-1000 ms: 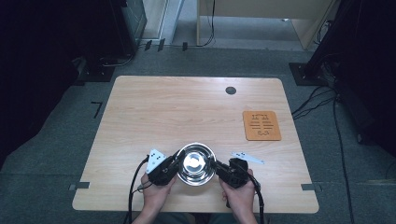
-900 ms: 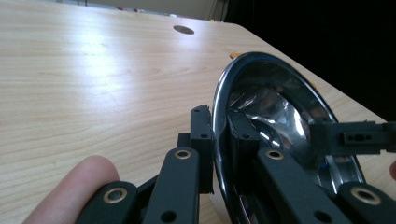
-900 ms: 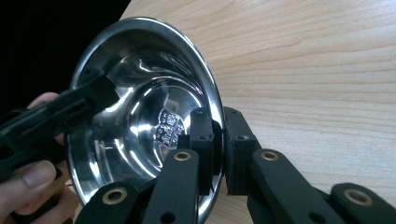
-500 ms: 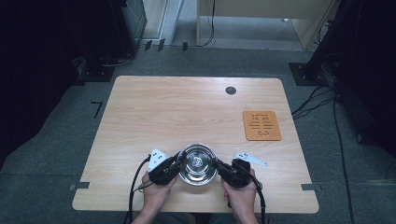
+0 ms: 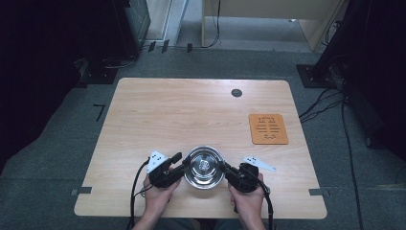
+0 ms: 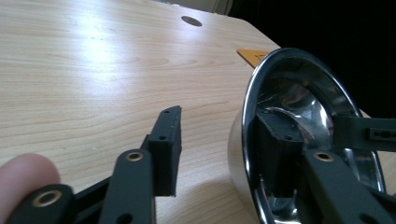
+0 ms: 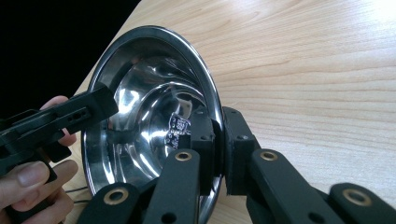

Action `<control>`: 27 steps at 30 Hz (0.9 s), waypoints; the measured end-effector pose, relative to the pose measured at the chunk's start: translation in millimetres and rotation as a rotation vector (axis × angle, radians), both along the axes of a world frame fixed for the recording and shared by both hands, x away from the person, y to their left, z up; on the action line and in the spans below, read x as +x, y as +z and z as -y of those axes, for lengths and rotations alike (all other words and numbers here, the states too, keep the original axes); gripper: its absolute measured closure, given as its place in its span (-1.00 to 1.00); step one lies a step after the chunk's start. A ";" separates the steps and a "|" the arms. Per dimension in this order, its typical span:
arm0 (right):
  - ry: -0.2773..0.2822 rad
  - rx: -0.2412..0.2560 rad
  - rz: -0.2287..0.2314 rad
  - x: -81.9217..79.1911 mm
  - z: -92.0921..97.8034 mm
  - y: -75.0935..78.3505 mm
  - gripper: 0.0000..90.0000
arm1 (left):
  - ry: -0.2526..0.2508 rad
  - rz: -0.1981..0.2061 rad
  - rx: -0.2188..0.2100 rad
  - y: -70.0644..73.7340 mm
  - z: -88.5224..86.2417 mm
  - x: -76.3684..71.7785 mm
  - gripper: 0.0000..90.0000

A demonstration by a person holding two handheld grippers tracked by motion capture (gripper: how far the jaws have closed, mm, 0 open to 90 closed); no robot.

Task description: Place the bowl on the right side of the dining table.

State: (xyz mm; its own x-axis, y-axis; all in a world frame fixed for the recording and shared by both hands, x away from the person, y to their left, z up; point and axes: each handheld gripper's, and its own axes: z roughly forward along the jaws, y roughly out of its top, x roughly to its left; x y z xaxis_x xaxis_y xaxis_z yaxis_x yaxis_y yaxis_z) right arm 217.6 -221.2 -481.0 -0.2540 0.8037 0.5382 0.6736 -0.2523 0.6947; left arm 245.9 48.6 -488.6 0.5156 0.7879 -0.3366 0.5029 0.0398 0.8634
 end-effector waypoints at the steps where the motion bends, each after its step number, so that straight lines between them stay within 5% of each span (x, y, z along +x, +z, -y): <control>1: -0.001 -0.001 0.001 0.0 0.3 0.1 0.90 | 0.003 0.000 0.003 0.3 -0.2 0.0 0.11; 10: -0.023 -0.007 0.004 0.4 3.4 0.8 0.90 | -0.008 0.020 -0.008 5.4 -3.0 -0.8 -0.31; 13: -0.033 -0.009 0.004 0.5 4.9 0.9 0.90 | 0.006 -0.005 0.002 6.2 -3.4 0.9 -0.71; 27: -0.060 -0.016 0.010 1.3 10.0 1.3 0.90 | 0.042 -0.025 0.044 5.9 -6.2 4.8 -1.00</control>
State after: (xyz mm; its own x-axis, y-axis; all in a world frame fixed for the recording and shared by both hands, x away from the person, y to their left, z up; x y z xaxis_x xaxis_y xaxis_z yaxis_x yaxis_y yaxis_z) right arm 218.8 -231.2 -479.7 -0.2102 0.8259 0.5232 0.6506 -0.2813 0.7054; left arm 250.7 54.8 -482.7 0.4742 0.8229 -0.3129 0.5226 0.0230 0.8523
